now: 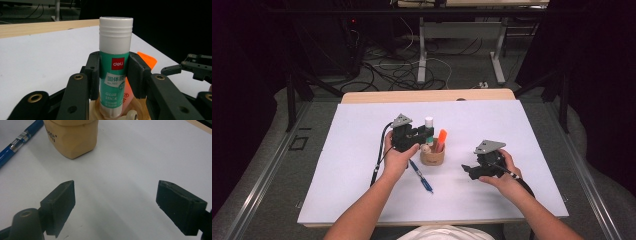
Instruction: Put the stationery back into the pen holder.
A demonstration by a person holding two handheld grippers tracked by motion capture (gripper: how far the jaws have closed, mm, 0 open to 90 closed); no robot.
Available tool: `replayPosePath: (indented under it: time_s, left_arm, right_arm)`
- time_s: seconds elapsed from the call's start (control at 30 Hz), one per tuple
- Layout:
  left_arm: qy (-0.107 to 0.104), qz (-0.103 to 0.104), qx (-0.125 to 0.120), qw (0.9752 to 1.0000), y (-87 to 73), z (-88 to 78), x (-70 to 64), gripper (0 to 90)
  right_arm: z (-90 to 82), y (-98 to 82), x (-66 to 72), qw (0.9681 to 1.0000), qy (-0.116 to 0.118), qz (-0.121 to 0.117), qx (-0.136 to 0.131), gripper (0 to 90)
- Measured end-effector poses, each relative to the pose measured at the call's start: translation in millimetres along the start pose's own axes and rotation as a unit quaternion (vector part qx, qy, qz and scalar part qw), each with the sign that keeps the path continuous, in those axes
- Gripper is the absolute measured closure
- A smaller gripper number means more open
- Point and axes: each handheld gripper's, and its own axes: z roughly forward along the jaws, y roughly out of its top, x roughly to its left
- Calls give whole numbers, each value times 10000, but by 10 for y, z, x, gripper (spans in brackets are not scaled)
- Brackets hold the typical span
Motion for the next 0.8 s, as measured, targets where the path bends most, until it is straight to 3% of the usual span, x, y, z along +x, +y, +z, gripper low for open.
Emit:
replayPosePath:
  time_s: [0.37,0.8]
  left_arm:
    - [-13,-107,72,9999,-94,9,46,649]
    - [-77,-33,46,10000,-92,-15,9,581]
  right_arm:
    - [23,-17,19,10000,13,37,28,156]
    - [18,-19,11,10000,54,45,40,156]
